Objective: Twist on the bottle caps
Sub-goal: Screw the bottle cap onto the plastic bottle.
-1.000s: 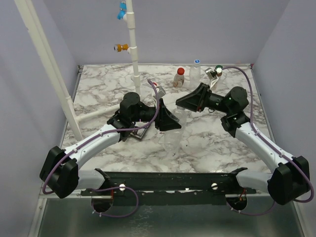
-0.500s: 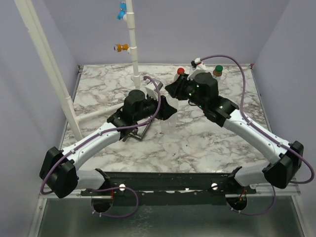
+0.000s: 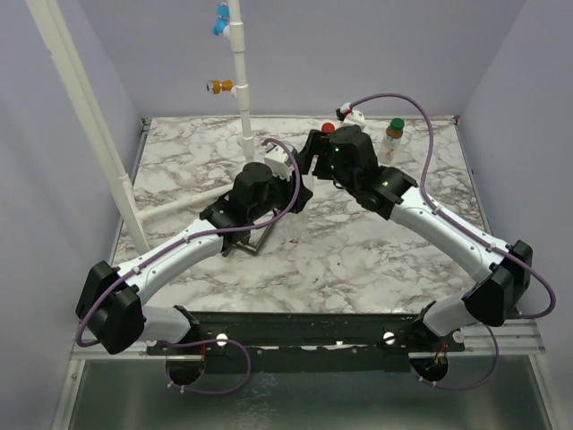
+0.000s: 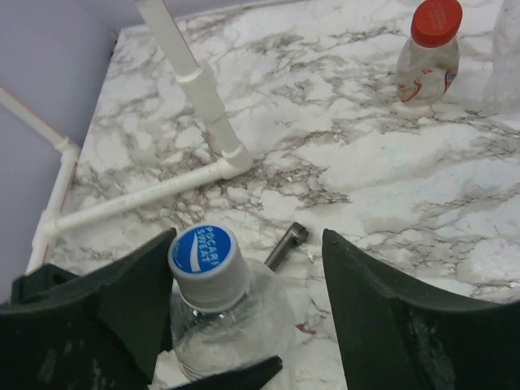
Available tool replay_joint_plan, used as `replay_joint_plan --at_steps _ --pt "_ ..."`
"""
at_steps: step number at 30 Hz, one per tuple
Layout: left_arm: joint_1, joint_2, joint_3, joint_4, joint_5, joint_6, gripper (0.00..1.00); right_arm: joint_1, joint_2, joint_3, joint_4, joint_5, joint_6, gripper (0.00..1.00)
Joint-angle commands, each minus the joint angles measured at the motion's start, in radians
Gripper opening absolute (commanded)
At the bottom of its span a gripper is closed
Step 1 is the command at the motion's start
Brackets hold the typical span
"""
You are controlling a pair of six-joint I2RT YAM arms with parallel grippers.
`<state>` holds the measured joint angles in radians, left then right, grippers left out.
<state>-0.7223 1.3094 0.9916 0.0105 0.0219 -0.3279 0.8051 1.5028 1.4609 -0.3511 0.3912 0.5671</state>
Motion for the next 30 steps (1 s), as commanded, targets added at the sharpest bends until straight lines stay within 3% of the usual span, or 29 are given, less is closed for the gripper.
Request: replay_joint_plan --at_steps 1,3,7,15,21,26,30 --pt "0.018 0.009 0.034 0.042 -0.047 0.032 0.0 -0.068 -0.093 -0.077 0.016 -0.307 -0.029 0.81" --pt "0.025 0.006 0.025 0.035 0.003 0.037 0.0 -0.136 -0.138 -0.122 0.071 -0.456 -0.05 0.88" --pt "0.038 -0.004 0.004 0.029 0.109 0.047 0.0 -0.248 -0.212 -0.196 0.164 -0.721 -0.077 0.93" --pt "0.058 -0.054 -0.05 0.101 0.485 0.035 0.0 -0.427 -0.305 -0.38 0.437 -1.199 -0.02 0.94" --pt "0.064 -0.079 -0.086 0.198 0.684 -0.044 0.0 -0.46 -0.303 -0.483 0.709 -1.384 0.133 0.85" --pt "0.066 -0.066 -0.091 0.236 0.759 -0.099 0.0 -0.46 -0.279 -0.532 0.908 -1.448 0.255 0.75" --pt "0.068 -0.061 -0.092 0.258 0.788 -0.121 0.0 -0.46 -0.277 -0.551 0.966 -1.45 0.295 0.7"
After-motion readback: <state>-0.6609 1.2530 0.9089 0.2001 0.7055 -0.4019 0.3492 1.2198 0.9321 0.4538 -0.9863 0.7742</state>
